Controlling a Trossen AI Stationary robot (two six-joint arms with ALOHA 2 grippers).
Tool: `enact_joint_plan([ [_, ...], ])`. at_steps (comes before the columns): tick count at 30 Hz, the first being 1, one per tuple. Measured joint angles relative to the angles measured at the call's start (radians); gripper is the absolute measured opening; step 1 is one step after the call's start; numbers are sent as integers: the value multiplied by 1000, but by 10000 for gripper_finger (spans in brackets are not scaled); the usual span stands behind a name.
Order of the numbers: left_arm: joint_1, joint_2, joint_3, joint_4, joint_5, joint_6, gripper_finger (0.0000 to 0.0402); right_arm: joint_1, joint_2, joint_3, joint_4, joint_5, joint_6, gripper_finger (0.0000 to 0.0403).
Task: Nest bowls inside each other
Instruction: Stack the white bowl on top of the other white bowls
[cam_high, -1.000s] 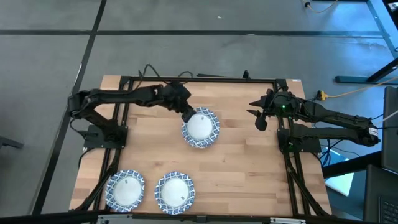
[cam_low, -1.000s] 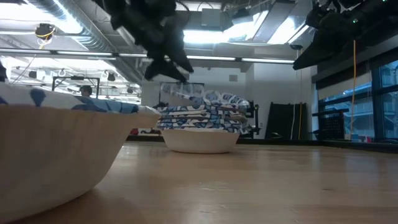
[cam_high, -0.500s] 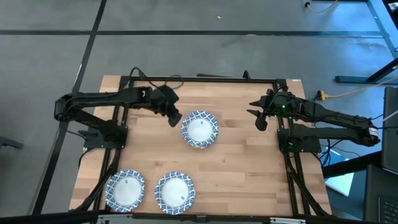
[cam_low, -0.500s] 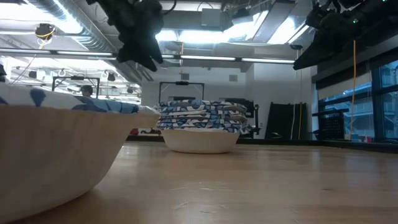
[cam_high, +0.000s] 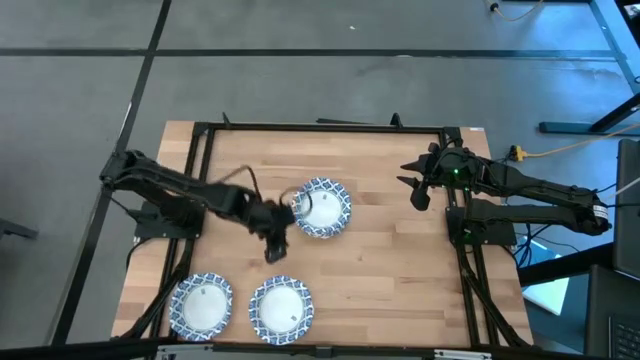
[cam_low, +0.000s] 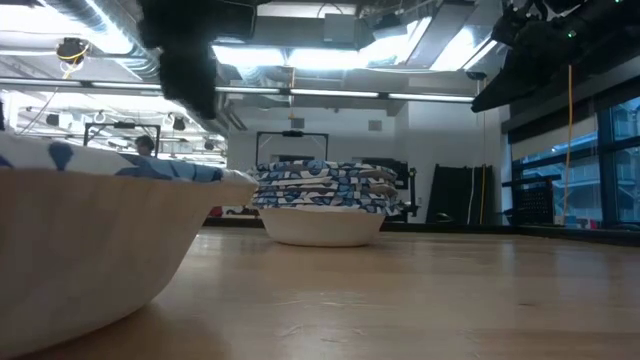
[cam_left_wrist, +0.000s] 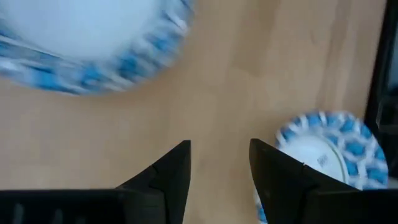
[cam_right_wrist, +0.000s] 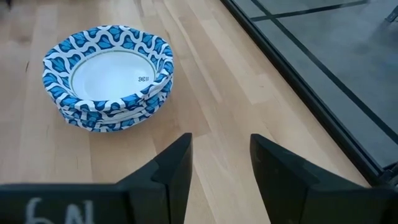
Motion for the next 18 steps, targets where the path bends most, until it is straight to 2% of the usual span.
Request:
enact_joint_plan([
  [8, -147, 163, 0, 94, 71, -119, 157, 0, 0, 0, 0, 0, 1, 162],
  [13, -197, 231, 0, 179, 119, -179, 157, 0, 0, 0, 0, -8, 1, 162],
  [18, -226, 280, 0, 179, 141, -227, 157, 0, 0, 0, 0, -9, 0, 162],
])
